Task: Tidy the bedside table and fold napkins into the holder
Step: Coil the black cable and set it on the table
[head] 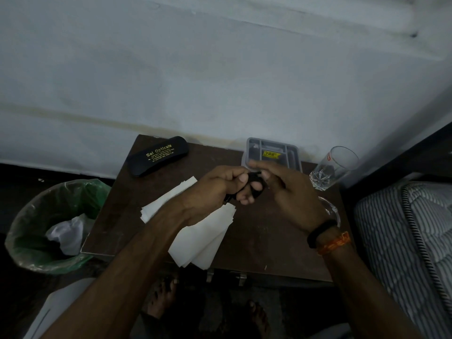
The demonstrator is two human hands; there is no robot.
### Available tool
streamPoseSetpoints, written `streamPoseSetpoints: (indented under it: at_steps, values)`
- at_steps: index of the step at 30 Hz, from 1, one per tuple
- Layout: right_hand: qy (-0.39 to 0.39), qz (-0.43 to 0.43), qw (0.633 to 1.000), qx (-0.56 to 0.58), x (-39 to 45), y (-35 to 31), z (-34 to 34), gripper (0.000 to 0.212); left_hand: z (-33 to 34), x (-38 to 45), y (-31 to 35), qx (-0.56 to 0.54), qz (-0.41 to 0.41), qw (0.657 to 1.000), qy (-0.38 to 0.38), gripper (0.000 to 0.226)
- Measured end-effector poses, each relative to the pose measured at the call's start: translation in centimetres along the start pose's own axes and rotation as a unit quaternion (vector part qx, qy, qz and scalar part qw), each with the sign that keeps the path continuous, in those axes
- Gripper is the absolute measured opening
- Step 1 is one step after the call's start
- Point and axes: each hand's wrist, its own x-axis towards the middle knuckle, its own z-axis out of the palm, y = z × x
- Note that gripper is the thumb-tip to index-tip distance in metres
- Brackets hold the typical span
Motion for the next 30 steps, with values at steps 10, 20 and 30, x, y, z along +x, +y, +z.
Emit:
streamPoseSetpoints:
  at_steps: [10,20,30]
  values:
    - [-0.055,-0.01,0.997,0.047,-0.2,0.2,-0.5,0.037,-0.1,0.0,0.3,-0.052,-0.064,0.997,-0.006,0.031]
    - [0.014,-0.009,1.0,-0.014,0.2,0.6,0.1,0.023,0.2,0.3,-0.4,0.08,0.001,0.996,0.042,0.023]
    - [0.046,0.05,0.997,0.031,0.6,0.3,1.1,0.016,1.0,0.6,-1.2,0.279,0.106,0.942,0.152,0.028]
